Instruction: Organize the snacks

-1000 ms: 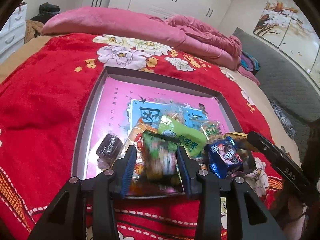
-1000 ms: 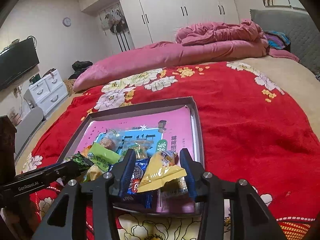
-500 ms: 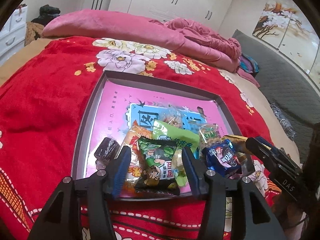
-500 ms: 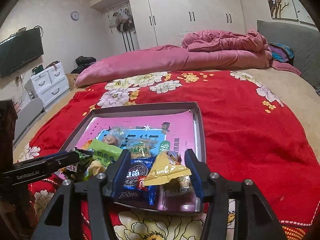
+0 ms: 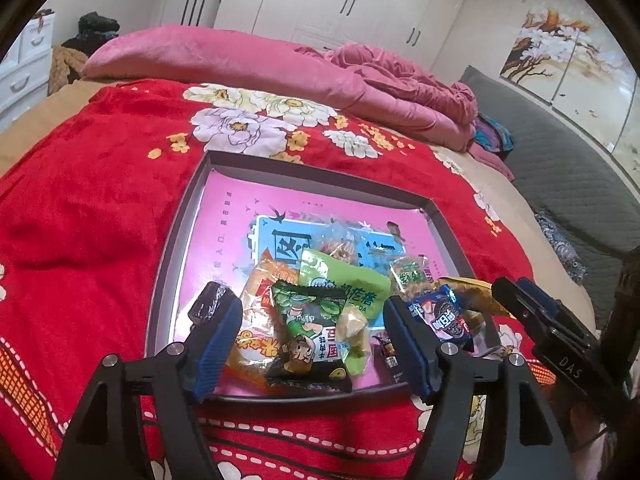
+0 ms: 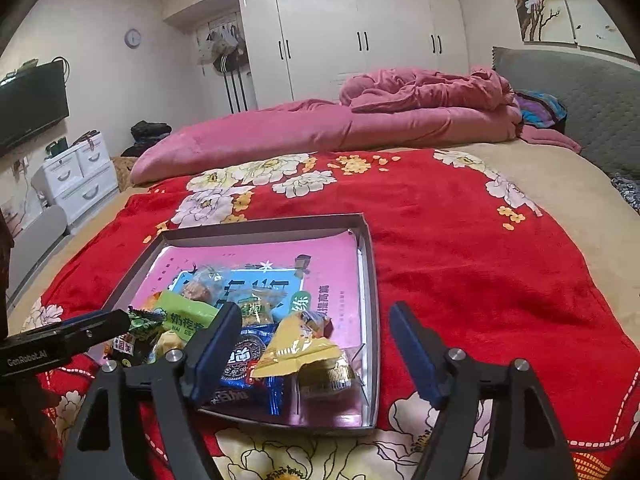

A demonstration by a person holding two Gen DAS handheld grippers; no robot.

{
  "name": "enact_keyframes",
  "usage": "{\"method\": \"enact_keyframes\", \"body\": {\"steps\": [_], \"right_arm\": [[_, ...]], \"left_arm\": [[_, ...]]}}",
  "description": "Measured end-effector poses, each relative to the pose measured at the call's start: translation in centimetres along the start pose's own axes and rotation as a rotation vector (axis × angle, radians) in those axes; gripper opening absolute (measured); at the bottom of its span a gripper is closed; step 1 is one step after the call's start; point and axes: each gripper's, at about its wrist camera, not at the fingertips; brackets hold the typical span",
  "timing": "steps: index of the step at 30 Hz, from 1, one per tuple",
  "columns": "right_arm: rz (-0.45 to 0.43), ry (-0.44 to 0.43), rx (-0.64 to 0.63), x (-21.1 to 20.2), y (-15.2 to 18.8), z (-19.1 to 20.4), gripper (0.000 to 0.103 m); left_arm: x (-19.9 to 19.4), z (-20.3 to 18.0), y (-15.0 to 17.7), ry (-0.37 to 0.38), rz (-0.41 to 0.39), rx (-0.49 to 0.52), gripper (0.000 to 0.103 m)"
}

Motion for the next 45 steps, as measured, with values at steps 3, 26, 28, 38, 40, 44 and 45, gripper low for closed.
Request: {"method": "enact_keyframes", "body": {"steps": [3, 26, 28, 38, 40, 44, 45], "right_arm": [[-0.006, -0.001, 0.001, -0.1, 0.0, 0.1, 0.081], [0.068, 0.026, -0.021, -5.8, 3.9, 3.4, 0.102], [0.085, 0.026, -0.012, -6.2, 4.4, 3.4, 0.102], [0.107, 0.043, -0.023, -8.4, 6.6, 4.6, 0.102], [0.110, 0.042, -0.048, -8.5, 6.9, 5.1, 0.102], [0.112, 0.039, -0.080, -8.5, 7.1, 5.7, 0.102], [0.113, 0.040, -0.085, -8.5, 7.2, 5.7, 0.102]], "left_arm": [[-0.4, -0.2, 0.0, 0.012, -0.016, 0.010, 0.077], [-5.3, 0.7, 4.4, -0.029, 0.059, -0.053, 0.079], [-5.8, 0.6, 5.1, -0.045, 0.070, -0.043, 0.079], [-7.5, 0.2, 7.4, -0.107, 0.096, -0.006, 0.079], [-7.6, 0.2, 7.7, -0.120, 0.096, 0.004, 0.079], [-7.7, 0.3, 7.7, -0.137, 0.093, 0.013, 0.079], [-7.7, 0.4, 7.7, -0.139, 0.092, 0.012, 0.079]]}}
Point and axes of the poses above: each gripper's, at about its wrist camera, not at the fingertips, and x roughly the way its jaws point, z to its left, y to its underside, and after that the axes turned 3 degrees about -x, right-handed
